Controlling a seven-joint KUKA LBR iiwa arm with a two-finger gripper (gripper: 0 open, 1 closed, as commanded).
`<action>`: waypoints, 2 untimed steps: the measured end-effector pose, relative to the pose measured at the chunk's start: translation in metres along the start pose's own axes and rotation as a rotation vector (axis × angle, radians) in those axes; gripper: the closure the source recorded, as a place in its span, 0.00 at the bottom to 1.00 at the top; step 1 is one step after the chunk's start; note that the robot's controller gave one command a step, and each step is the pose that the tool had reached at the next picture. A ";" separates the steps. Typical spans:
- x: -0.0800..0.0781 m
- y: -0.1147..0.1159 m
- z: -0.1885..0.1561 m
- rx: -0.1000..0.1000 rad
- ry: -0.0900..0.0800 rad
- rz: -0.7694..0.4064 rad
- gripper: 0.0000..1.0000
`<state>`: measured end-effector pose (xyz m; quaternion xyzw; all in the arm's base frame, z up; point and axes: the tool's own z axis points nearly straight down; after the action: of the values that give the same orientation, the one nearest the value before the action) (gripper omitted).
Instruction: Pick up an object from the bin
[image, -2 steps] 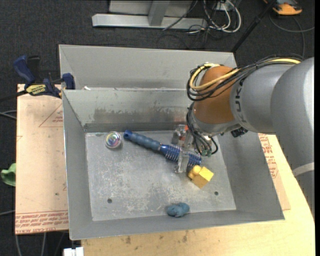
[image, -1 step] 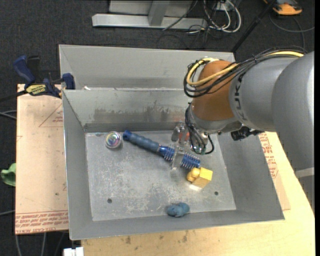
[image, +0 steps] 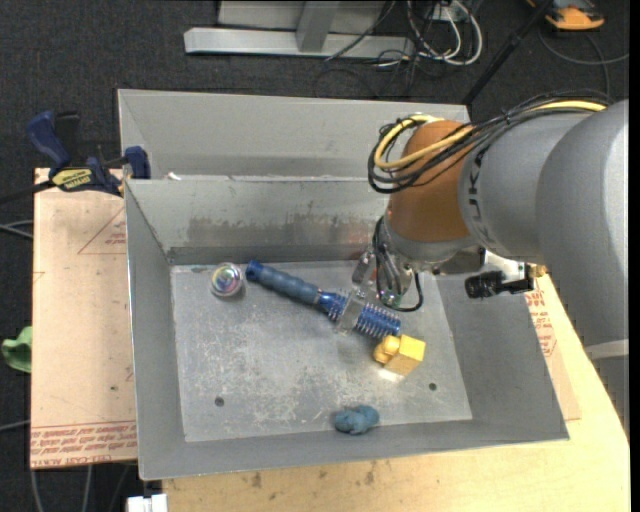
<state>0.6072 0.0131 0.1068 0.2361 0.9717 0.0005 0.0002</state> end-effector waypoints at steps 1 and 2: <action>0.006 -0.009 0.039 0.002 0.003 0.040 0.00; 0.006 -0.008 0.039 0.001 -0.001 0.037 0.00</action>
Offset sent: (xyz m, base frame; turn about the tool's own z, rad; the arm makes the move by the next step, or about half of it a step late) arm -0.0084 -0.0055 -0.0368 0.0423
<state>0.5985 0.0086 0.0678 0.2539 0.9672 0.0002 0.0004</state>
